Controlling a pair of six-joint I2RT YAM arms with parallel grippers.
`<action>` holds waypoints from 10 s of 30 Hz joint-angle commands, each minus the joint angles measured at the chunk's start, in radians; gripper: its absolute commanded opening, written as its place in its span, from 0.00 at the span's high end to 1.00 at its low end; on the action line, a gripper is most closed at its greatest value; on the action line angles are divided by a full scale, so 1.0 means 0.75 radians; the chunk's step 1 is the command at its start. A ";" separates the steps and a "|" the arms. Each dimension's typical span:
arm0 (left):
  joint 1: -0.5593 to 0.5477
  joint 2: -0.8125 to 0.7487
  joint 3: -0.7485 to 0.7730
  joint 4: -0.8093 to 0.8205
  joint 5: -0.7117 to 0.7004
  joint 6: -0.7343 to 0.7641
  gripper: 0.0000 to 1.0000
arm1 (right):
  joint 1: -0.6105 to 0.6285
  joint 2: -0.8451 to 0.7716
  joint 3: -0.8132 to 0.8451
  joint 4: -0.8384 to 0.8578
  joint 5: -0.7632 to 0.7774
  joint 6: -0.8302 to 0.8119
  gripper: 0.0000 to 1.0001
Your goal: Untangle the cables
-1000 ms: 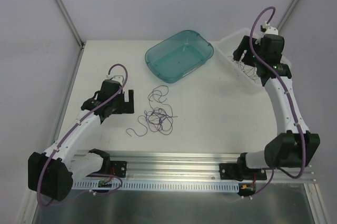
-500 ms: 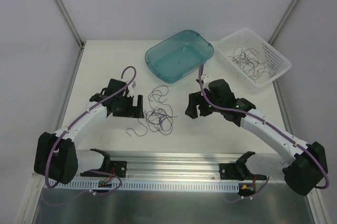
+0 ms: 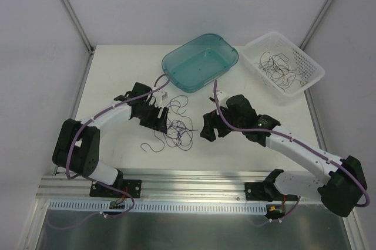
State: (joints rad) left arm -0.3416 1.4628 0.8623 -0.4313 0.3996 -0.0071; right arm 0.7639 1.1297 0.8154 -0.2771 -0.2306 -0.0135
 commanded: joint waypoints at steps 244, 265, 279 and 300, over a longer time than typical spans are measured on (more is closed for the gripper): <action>-0.297 -0.713 -0.244 0.370 -0.191 -0.778 0.01 | 0.070 0.437 0.320 -0.252 0.260 0.294 0.01; -0.557 -0.118 0.106 0.370 -0.261 -0.743 0.01 | -0.522 0.461 0.093 -0.113 0.230 0.096 0.43; -0.633 -0.054 0.061 0.360 -0.326 -0.778 0.01 | -0.522 0.431 0.134 -0.178 0.138 0.026 0.99; -0.633 -0.216 -0.011 0.352 -0.379 -0.670 0.01 | -0.434 -0.256 0.766 -0.576 -0.016 -0.101 0.99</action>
State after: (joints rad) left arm -0.8120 1.3643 0.8513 -0.1730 0.1413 -0.5713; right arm 0.4324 0.9684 1.3571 -0.7322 -0.1844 -0.1047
